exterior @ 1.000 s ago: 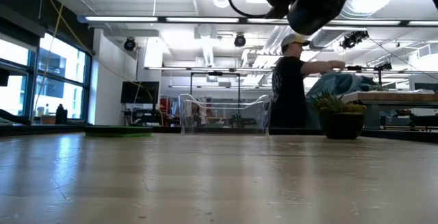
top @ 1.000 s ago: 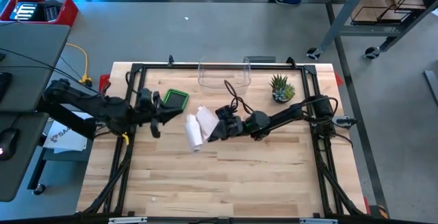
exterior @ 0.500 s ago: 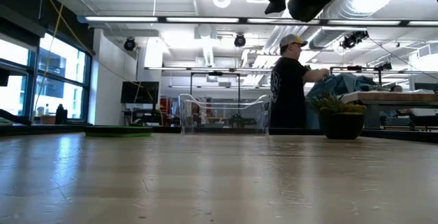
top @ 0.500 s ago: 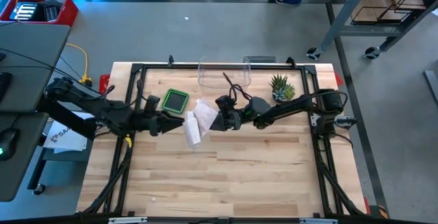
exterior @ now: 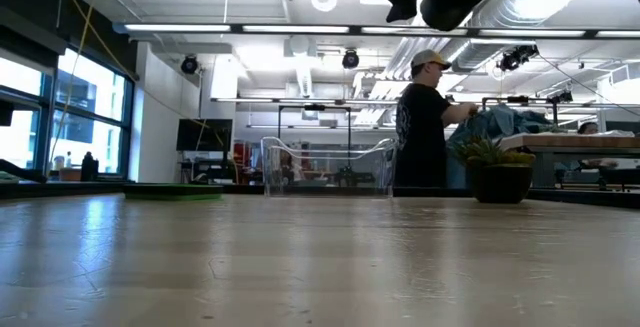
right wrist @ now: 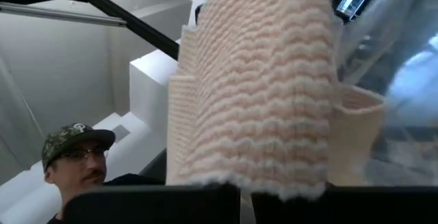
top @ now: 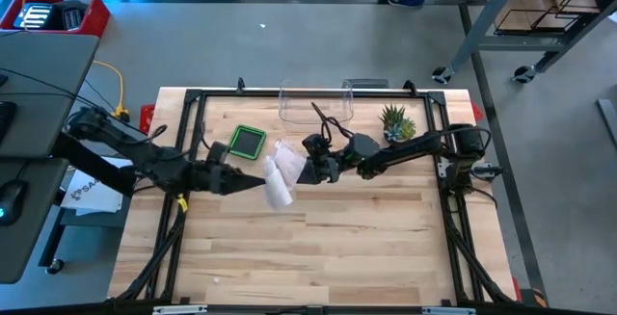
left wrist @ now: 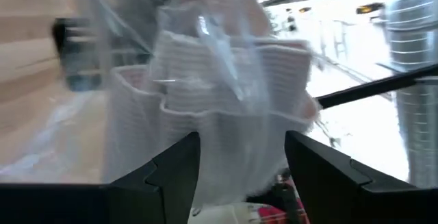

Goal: Roll bandage
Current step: Put the rolled bandage into the transparent zip bag

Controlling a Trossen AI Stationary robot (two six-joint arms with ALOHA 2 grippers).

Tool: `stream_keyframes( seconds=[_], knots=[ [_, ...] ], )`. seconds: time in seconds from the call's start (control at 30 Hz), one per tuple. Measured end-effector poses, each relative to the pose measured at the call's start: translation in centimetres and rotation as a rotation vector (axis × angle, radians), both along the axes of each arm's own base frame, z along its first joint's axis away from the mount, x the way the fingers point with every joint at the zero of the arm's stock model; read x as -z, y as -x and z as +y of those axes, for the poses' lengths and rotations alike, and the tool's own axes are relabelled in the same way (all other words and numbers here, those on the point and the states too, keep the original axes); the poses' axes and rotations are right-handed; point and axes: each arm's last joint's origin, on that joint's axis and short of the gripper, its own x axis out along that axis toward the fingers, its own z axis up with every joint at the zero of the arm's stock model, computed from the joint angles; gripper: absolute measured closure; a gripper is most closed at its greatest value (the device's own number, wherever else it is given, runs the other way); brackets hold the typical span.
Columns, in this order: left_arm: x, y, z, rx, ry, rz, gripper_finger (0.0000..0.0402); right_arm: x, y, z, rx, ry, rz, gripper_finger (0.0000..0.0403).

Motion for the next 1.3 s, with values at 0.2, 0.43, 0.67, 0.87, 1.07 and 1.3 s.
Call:
stream_keyframes(
  seconds=[0.2,0.43,0.67,0.87,1.07,1.3],
  knots=[
    [0.6,0.2,-0.4,-0.052,0.007,0.050,0.0195,0.0,0.0,-0.5,0.002,-0.015,0.009,0.0403],
    [0.7,0.0,-0.4,-0.078,0.046,0.054,0.0198,0.1,-0.1,-0.5,0.005,-0.012,0.021,0.0403],
    [-0.7,1.6,-0.3,-0.110,0.070,-0.028,0.0218,-0.1,0.0,-0.5,0.004,-0.010,-0.005,0.0403],
    [-0.1,3.0,-0.6,-0.191,0.084,0.033,0.0235,-0.1,0.0,-0.6,0.000,-0.008,-0.008,0.0403],
    [1.1,1.8,-1.6,-0.184,0.127,0.084,0.0243,-0.1,0.0,-0.8,0.005,-0.007,-0.006,0.0403],
    [1.6,1.0,-1.7,-0.214,0.149,0.093,0.0243,-0.1,0.0,-1.3,0.015,-0.013,-0.003,0.0403]
  ],
)
